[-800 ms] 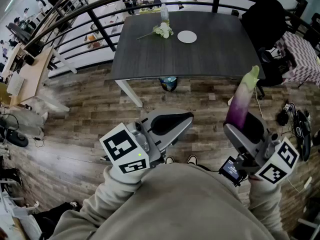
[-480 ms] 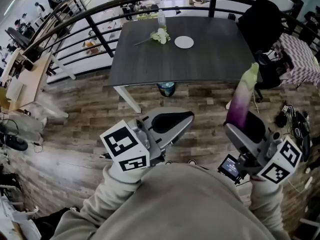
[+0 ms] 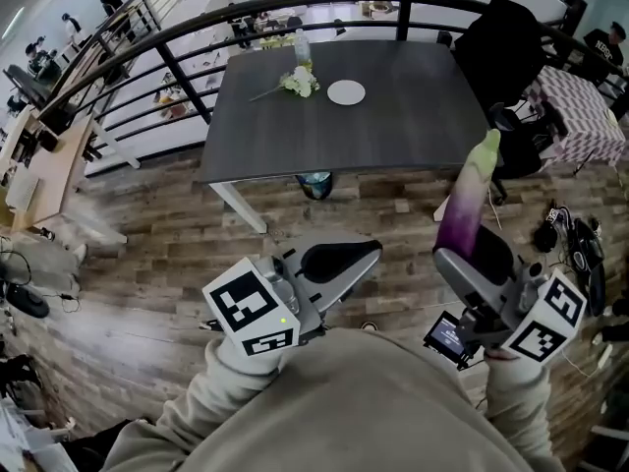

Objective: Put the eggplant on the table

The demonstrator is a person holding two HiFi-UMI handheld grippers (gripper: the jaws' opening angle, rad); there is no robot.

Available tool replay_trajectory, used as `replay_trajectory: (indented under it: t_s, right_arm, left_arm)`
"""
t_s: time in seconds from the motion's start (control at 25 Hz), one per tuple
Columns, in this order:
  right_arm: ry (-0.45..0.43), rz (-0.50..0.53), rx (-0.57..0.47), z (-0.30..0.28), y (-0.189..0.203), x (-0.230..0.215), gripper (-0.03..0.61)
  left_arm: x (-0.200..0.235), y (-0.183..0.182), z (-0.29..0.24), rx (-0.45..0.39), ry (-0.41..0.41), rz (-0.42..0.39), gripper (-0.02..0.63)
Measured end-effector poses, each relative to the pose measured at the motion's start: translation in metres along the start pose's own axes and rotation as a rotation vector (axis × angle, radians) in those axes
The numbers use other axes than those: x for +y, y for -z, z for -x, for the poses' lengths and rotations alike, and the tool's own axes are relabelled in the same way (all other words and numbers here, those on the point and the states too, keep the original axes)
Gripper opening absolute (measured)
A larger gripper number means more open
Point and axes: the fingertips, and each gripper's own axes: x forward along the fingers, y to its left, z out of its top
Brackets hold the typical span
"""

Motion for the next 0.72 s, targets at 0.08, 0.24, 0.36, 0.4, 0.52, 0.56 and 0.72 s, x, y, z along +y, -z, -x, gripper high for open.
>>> replay_trajectory:
  t_s: [0.08,0.24,0.36,0.4,0.52,0.56,0.72]
  right_arm:
    - [0.005,-0.015,-0.012,0.013,-0.003,-0.008,0.249]
    - [0.04,-0.03,-0.031,0.041,-0.009,-0.029,0.249]
    - [0.042,-0.029,-0.033,0.056,-0.014,-0.044,0.249]
    - [0.04,-0.026,-0.031,0.059,-0.015,-0.049,0.249]
    - [0.041,-0.04,-0.04,0.068,-0.014,-0.063,0.249]
    - [0.041,-0.054,-0.048,0.073,-0.012,-0.067,0.249]
    - [0.042,-0.101,-0.055,0.082,-0.008,-0.085,0.249]
  left_arm:
    - [-0.001,0.003,-0.011,0.003,0.003,0.007,0.005]
    - [-0.003,-0.002,-0.04,-0.001,0.02,0.009,0.005]
    - [-0.004,-0.003,-0.063,0.0,0.029,0.015,0.005]
    - [-0.003,-0.002,-0.07,0.004,0.029,0.018,0.005]
    - [-0.002,0.006,-0.088,0.031,0.036,0.029,0.005]
    - [-0.003,0.009,-0.092,0.042,0.04,0.031,0.005]
    - [0.002,0.017,-0.103,0.085,0.037,0.025,0.005]
